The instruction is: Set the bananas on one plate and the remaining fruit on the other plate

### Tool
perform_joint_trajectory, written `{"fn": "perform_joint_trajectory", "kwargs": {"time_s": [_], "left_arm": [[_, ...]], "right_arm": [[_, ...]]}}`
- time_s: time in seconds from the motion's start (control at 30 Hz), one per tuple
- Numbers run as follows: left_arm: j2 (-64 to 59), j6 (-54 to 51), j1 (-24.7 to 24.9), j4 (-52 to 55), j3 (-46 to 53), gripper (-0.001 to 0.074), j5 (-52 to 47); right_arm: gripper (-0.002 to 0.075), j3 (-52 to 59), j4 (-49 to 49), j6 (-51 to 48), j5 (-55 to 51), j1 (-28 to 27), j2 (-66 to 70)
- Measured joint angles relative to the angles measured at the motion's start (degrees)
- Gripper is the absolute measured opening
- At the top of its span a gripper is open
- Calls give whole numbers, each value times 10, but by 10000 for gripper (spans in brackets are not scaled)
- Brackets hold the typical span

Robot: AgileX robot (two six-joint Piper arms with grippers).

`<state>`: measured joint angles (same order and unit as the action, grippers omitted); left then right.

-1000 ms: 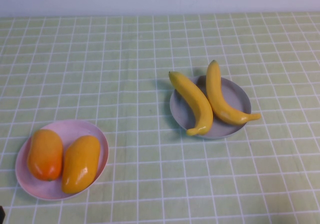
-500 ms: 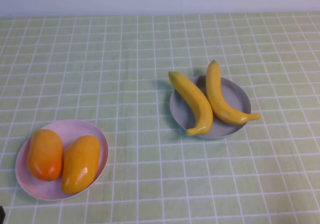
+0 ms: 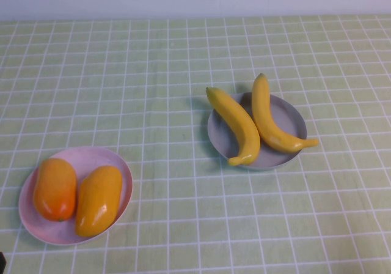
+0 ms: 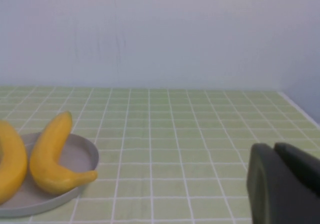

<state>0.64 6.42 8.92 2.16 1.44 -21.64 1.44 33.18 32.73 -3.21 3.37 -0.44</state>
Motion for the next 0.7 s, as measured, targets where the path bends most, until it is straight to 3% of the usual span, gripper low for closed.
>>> {"fn": "perform_joint_trajectory", "kwargs": {"time_s": [0.07, 0.2, 0.27, 0.5, 0.7], "left_arm": [[0, 0, 0, 0, 0, 2, 0], [0, 0, 0, 0, 0, 2, 0], [0, 0, 0, 0, 0, 2, 0], [0, 0, 0, 0, 0, 2, 0], [0, 0, 0, 0, 0, 2, 0]], "right_arm": [[-15, 0, -77, -46, -6, 0, 0], [-15, 0, -315, -304, -44, 0, 0], [-15, 0, -391, -387, -67, 0, 0], [-15, 0, -432, -439, -161, 0, 0], [-15, 0, -437, -444, -168, 0, 0]]}}
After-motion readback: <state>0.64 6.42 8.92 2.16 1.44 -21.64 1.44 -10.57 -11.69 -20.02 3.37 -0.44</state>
